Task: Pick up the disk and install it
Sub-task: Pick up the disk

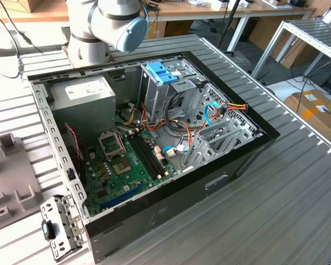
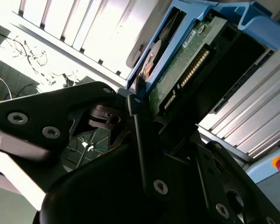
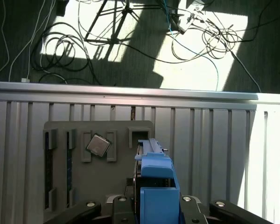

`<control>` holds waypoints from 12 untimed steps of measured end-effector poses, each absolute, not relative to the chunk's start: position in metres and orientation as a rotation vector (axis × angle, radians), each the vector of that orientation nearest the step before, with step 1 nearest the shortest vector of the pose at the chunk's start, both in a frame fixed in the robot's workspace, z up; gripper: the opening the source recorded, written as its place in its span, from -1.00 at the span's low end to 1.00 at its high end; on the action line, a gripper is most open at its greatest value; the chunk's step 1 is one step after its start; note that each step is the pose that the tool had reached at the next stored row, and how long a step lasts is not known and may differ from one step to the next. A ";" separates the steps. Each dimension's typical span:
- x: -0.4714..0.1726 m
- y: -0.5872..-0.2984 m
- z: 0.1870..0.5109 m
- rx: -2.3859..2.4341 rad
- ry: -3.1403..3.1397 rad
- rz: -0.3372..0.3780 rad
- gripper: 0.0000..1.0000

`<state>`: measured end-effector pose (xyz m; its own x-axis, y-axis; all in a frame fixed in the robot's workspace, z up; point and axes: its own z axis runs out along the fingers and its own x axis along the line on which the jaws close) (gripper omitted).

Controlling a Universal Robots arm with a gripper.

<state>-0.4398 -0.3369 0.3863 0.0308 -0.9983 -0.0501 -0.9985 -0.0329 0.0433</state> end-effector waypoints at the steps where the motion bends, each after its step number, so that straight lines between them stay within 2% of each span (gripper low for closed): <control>1: -0.440 -0.337 0.388 -2.253 2.182 0.104 -0.28; 12: -0.440 -0.337 0.403 -2.253 2.182 0.104 -0.28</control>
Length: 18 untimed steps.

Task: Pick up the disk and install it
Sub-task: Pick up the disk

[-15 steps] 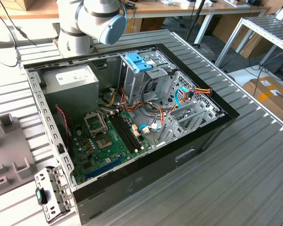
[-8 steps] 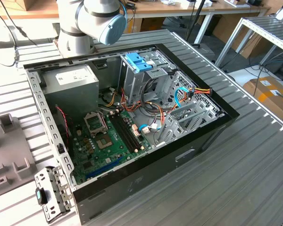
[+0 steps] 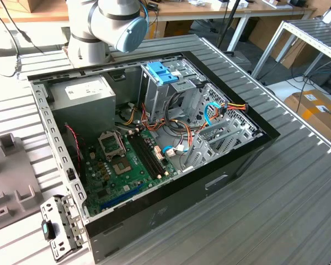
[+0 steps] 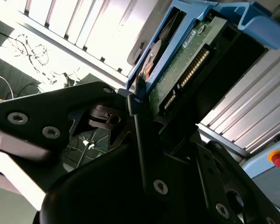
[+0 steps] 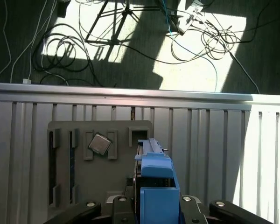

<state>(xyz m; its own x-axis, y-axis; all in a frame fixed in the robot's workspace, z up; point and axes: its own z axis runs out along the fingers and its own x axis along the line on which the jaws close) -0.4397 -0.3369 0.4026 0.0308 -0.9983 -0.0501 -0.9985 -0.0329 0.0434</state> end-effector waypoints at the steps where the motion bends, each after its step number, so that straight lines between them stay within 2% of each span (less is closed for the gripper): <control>1: -0.440 -0.337 0.405 -2.253 2.182 0.104 -0.28; 18: -0.439 -0.337 0.430 -2.253 2.182 0.104 -0.28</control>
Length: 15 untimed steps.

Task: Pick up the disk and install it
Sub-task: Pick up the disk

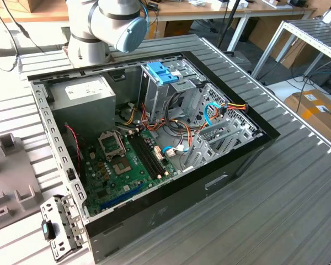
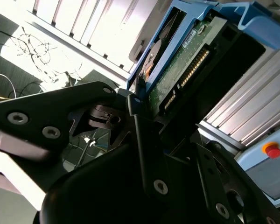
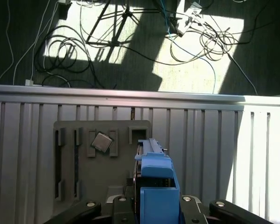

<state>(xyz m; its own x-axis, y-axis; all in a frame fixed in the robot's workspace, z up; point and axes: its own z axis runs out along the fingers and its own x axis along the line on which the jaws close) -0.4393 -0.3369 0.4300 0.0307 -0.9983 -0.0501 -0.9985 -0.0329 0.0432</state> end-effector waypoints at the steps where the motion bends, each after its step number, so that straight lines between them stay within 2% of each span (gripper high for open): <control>1: -0.439 -0.337 0.431 -2.253 2.182 0.104 -0.28; 15: -0.439 -0.337 0.449 -2.253 2.182 0.104 -0.28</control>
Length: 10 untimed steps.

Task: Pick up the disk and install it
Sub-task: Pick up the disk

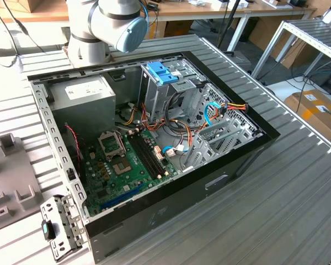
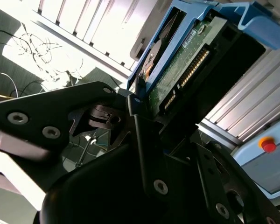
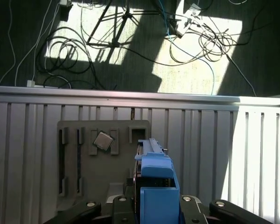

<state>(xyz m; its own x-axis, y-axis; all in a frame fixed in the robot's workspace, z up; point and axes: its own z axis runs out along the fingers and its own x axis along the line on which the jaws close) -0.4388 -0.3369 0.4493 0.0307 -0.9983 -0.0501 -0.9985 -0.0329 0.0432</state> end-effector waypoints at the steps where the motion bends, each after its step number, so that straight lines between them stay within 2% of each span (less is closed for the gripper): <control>1: -0.439 -0.337 0.451 -2.253 2.182 0.104 -0.28; 10: -0.438 -0.337 0.458 -2.253 2.182 0.104 -0.28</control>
<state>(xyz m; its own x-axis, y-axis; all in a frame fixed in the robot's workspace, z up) -0.4380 -0.3369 0.4583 0.0308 -0.9983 -0.0501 -0.9985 -0.0330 0.0435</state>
